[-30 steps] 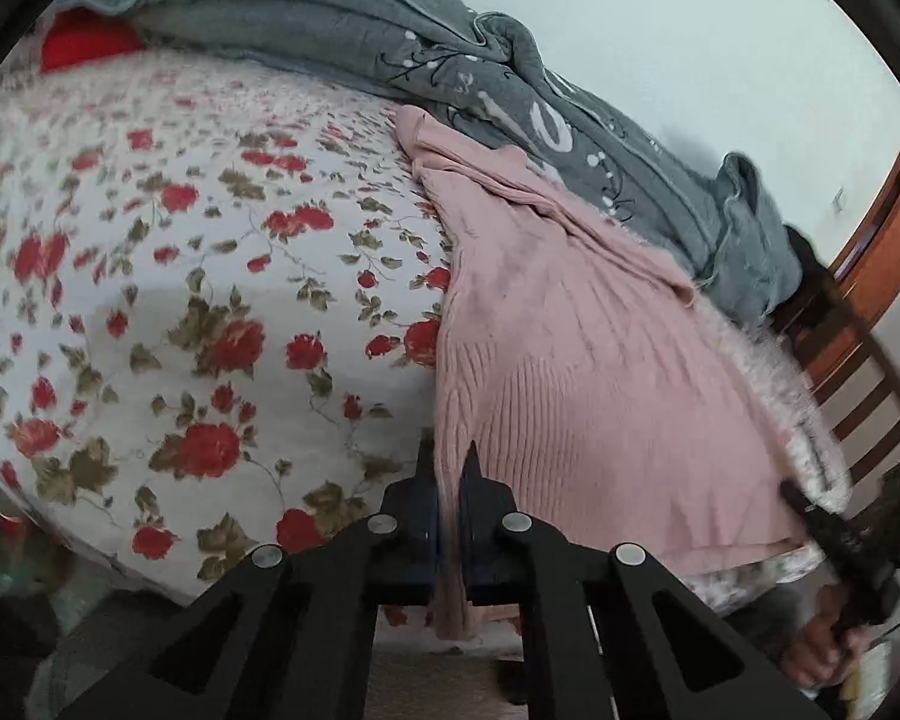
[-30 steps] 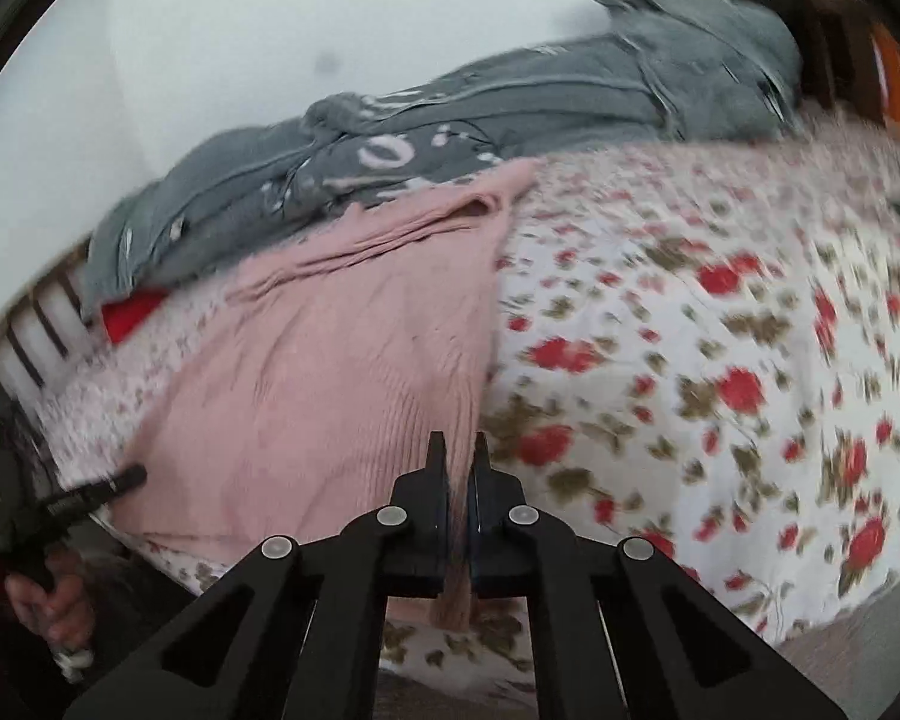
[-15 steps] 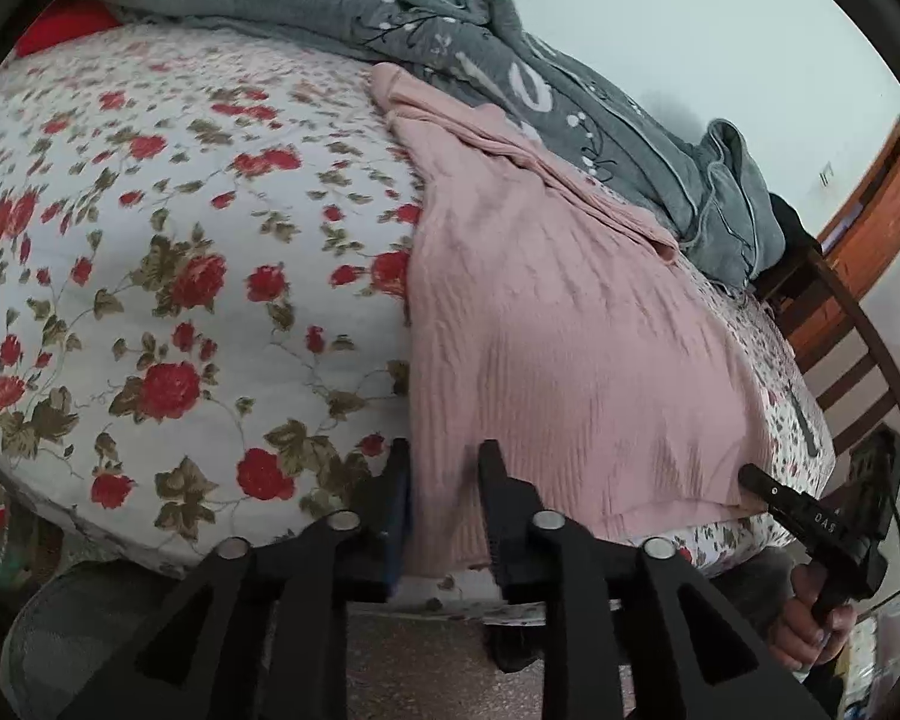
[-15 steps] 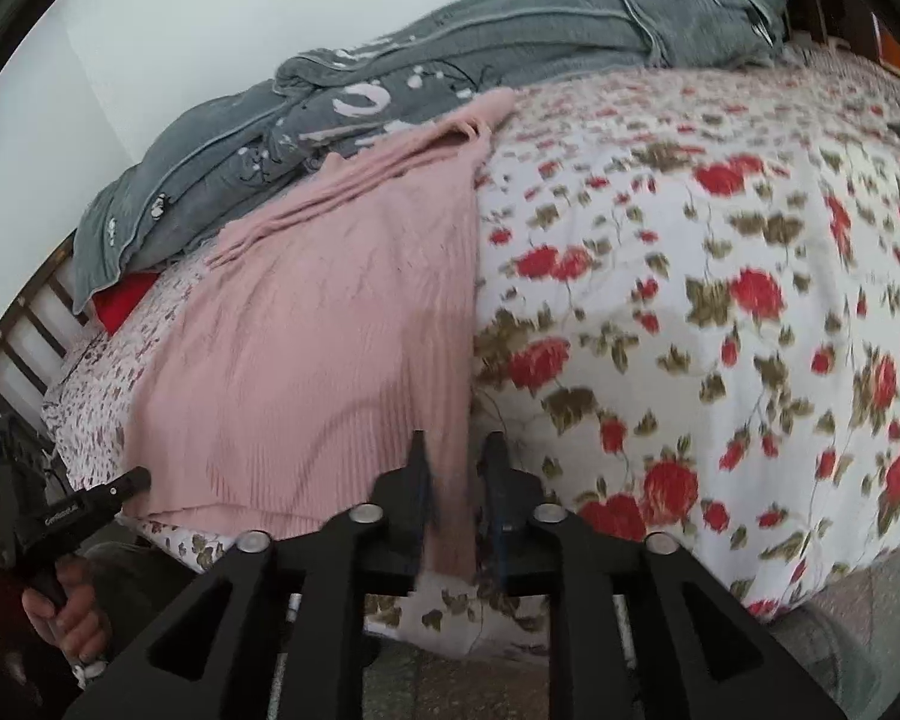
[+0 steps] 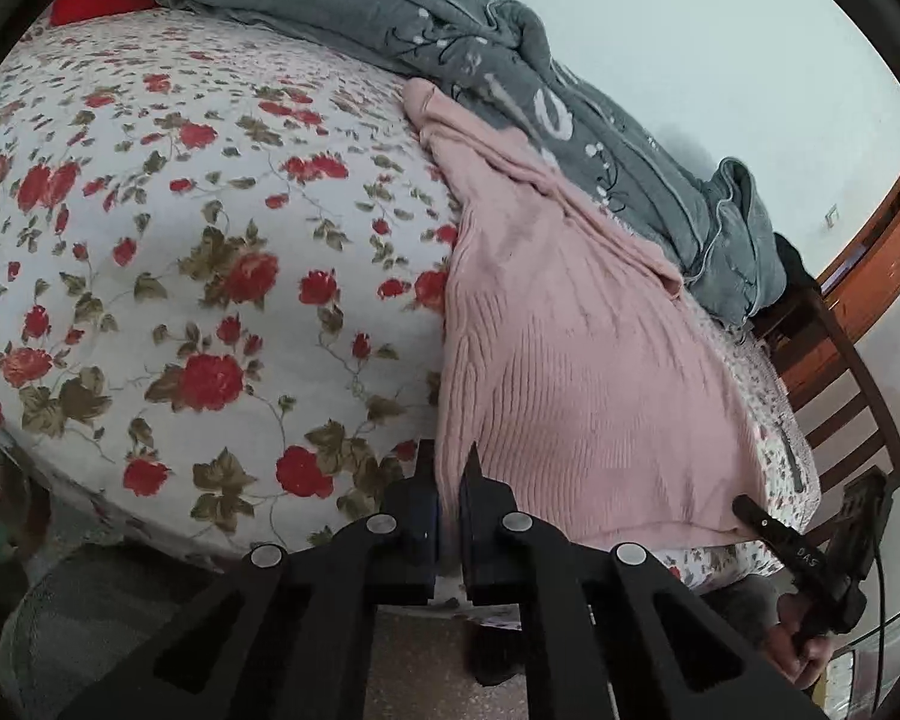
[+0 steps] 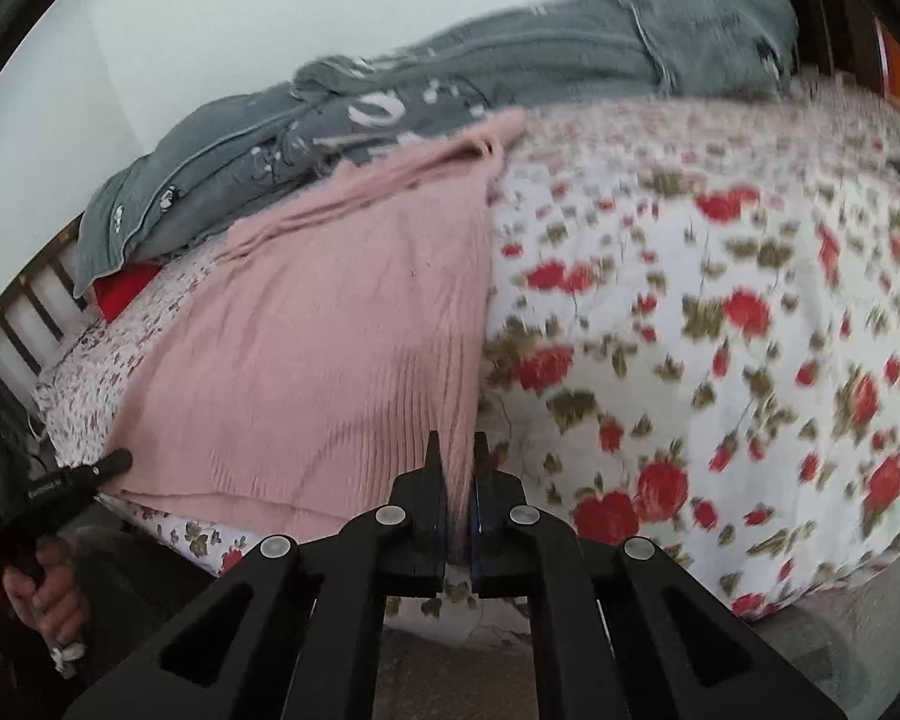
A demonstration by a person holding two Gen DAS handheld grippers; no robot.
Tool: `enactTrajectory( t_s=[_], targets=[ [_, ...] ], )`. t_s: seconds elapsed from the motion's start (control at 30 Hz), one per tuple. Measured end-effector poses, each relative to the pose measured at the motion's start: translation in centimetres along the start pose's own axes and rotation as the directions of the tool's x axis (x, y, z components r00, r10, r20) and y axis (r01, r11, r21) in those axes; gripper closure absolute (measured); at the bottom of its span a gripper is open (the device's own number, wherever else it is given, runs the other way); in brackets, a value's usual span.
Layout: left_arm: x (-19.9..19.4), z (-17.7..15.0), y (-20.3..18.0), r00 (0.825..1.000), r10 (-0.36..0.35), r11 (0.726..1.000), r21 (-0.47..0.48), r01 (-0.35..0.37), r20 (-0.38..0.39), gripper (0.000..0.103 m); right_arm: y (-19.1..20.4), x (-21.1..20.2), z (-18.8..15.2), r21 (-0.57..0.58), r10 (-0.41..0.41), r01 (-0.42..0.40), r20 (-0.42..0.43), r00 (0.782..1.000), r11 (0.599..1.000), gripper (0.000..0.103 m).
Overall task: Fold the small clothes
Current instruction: 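Grasp the pink sweater edge with the left gripper while the right gripper grasps beside it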
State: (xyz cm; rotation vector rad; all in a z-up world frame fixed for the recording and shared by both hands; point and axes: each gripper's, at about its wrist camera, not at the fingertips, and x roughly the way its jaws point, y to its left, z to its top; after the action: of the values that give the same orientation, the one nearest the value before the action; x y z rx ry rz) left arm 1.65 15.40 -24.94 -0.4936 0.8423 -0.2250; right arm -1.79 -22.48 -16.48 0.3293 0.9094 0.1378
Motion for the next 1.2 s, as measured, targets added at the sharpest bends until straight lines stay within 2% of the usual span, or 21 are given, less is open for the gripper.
enactTrajectory(
  t_s=[0.13, 0.3, 0.53, 0.8, 1.2],
  targets=[
    [0.5, -0.3, -0.8, 0.999, 0.037, 0.999, 0.037, -0.036, -0.016, 0.094, 0.7, 0.6, -0.1, -0.025, -0.018, 0.017, -0.022, 1.0, 1.0, 0.096],
    [0.6, -0.5, -1.2, 0.999, 0.05, 0.997, 0.052, -0.049, -0.007, 0.094, 0.2, 1.3, -0.1, 0.009, -0.015, 0.015, -0.054, 0.998, 1.0, 0.095],
    [0.8, -0.6, -1.7, 0.997, 0.075, 0.994, 0.077, -0.075, 0.005, 0.094, -0.4, 1.4, -0.1, 0.038, 0.0, 0.002, -0.048, 0.999, 0.999, 0.095],
    [1.0, -0.4, -1.6, 0.997, 0.071, 0.995, 0.076, -0.072, 0.004, 0.094, 1.0, 1.0, -0.9, -0.037, -0.083, 0.083, 0.007, 0.997, 0.996, 0.092],
    [1.0, -0.5, -1.7, 0.998, 0.066, 0.995, 0.071, -0.066, 0.002, 0.093, 1.0, 1.1, -0.6, -0.027, -0.068, 0.068, -0.021, 0.997, 0.997, 0.092]
  ],
)
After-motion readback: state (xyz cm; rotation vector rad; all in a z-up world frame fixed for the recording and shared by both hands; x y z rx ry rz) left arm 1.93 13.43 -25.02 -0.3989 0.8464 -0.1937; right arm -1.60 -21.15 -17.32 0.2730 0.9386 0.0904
